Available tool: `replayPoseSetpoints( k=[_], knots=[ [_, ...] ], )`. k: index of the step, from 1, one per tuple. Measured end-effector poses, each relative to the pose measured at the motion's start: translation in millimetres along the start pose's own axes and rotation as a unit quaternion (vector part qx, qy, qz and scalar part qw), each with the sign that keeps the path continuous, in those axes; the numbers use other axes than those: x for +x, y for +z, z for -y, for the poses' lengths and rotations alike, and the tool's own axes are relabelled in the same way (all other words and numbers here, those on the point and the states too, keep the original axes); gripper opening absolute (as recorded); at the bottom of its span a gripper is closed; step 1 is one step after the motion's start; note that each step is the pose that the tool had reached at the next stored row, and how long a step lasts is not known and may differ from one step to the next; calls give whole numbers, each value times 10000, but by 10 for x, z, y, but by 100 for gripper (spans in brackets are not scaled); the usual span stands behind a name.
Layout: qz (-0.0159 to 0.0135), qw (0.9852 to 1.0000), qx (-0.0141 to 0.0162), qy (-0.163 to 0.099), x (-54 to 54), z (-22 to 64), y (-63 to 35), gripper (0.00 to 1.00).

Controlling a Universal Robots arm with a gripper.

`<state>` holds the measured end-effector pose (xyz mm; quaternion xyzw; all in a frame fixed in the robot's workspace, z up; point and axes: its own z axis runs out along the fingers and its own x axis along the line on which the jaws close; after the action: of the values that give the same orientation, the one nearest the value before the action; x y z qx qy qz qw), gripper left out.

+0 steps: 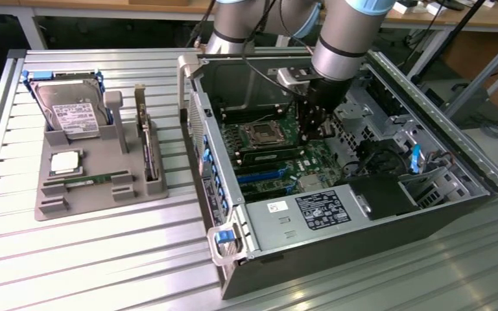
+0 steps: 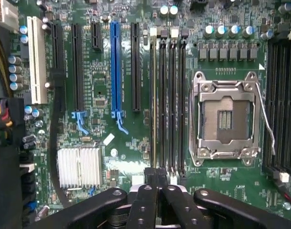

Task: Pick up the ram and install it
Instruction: 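Press down the ram until it locks into place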

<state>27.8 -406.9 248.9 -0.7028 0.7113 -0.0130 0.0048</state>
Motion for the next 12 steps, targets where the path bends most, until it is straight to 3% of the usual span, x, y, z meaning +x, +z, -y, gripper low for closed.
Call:
replayPoseSetpoints(
  k=[6, 10, 12],
  knots=[
    [-1, 10000, 58, 0, 5, -420, -12, 10],
    [0, 10000, 74, 1, 9, -627, -17, 10],
    [0, 10000, 79, 1, 14, -780, -20, 10]
  ],
)
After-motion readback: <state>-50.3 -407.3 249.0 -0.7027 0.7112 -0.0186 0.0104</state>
